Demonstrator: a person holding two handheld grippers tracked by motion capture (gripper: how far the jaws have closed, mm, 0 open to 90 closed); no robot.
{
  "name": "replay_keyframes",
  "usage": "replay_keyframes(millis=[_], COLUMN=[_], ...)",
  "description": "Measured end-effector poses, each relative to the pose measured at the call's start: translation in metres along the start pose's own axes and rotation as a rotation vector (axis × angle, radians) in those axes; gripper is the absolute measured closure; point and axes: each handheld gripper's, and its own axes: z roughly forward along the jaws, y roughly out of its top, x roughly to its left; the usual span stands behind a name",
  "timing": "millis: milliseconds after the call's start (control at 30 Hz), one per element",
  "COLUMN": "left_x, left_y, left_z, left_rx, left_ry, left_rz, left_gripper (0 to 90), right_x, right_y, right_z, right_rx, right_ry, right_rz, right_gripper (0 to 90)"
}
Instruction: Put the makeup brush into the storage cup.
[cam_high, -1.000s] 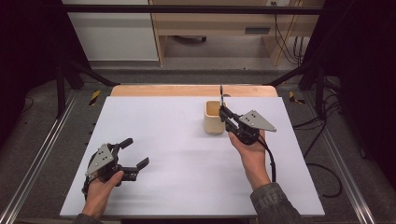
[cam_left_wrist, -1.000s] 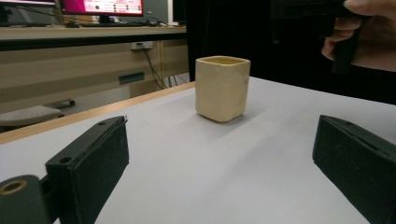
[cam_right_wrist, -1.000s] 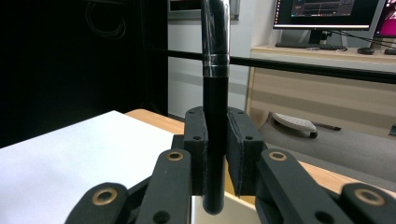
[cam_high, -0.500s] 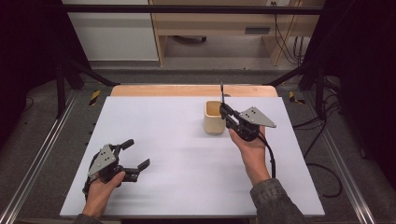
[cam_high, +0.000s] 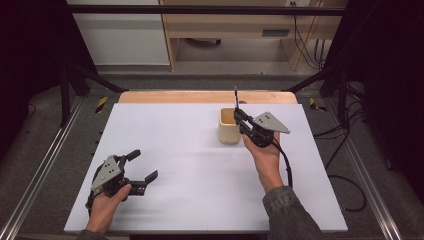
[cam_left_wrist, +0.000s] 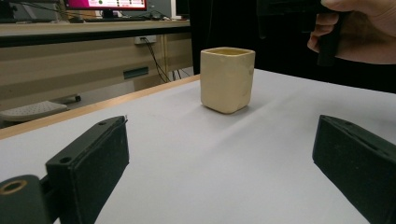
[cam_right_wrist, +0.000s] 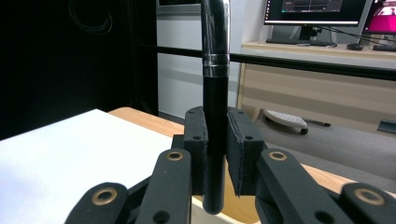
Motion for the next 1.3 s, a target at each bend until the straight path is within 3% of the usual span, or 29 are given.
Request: replay_keyframes(millis=[133, 600, 1300], left_x=[0.0, 0.001, 0.001], left_y=[0.0, 0.001, 0.0], left_z=[-0.001, -0.004, -0.005], left_rx=[-0.002, -0.013, -0.021], left_ry=[0.0, 0.012, 0.021], left_rz=[0.001, -0.012, -0.016], left_gripper=[3.3, 3.3, 3.3], right_x=[-0.003, -0.002, -0.006], right_y=[-0.002, -0.003, -0.001], right_z=[0.003, 0.009, 0.025], right_rx=[-0.01, -0.007, 0.011], right_ry=[-0.017, -0.037, -0.036], right_rz=[-0.009, -0.113, -0.144], right_gripper=[79.4, 79.4, 79.4])
